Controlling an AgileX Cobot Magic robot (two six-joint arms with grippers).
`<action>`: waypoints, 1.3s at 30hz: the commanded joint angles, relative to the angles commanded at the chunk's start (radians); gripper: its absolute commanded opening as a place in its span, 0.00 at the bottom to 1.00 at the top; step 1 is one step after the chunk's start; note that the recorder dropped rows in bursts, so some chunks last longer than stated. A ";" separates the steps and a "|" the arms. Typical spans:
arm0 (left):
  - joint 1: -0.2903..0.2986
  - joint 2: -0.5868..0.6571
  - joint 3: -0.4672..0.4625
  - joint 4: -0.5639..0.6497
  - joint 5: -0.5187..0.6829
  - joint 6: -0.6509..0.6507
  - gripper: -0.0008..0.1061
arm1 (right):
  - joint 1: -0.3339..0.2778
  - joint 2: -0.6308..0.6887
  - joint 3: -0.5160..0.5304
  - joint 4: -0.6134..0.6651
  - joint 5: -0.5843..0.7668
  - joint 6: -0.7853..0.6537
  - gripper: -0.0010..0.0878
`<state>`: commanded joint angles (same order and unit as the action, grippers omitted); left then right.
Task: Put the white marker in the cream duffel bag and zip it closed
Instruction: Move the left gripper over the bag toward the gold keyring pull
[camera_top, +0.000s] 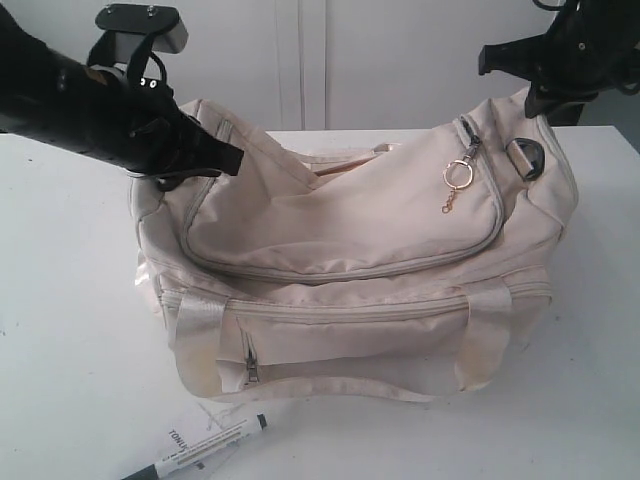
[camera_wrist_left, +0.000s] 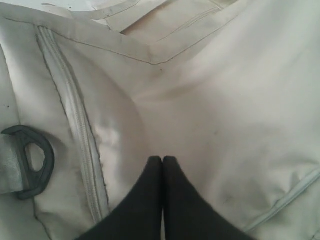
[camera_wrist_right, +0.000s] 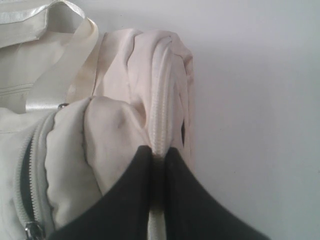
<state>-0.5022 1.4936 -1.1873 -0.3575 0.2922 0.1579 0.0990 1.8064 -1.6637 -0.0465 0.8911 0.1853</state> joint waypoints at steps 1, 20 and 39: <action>-0.001 0.004 -0.002 -0.009 -0.004 0.000 0.01 | 0.000 0.000 0.000 0.000 0.000 0.000 0.01; -0.162 0.134 -0.040 -0.035 -0.087 0.000 0.01 | 0.000 0.000 0.000 0.000 0.000 0.000 0.01; -0.159 0.307 -0.319 -0.324 0.123 0.388 0.01 | 0.000 0.000 0.000 0.000 0.000 0.000 0.01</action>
<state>-0.6610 1.8004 -1.5061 -0.6819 0.4149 0.5459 0.0990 1.8064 -1.6637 -0.0465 0.8911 0.1853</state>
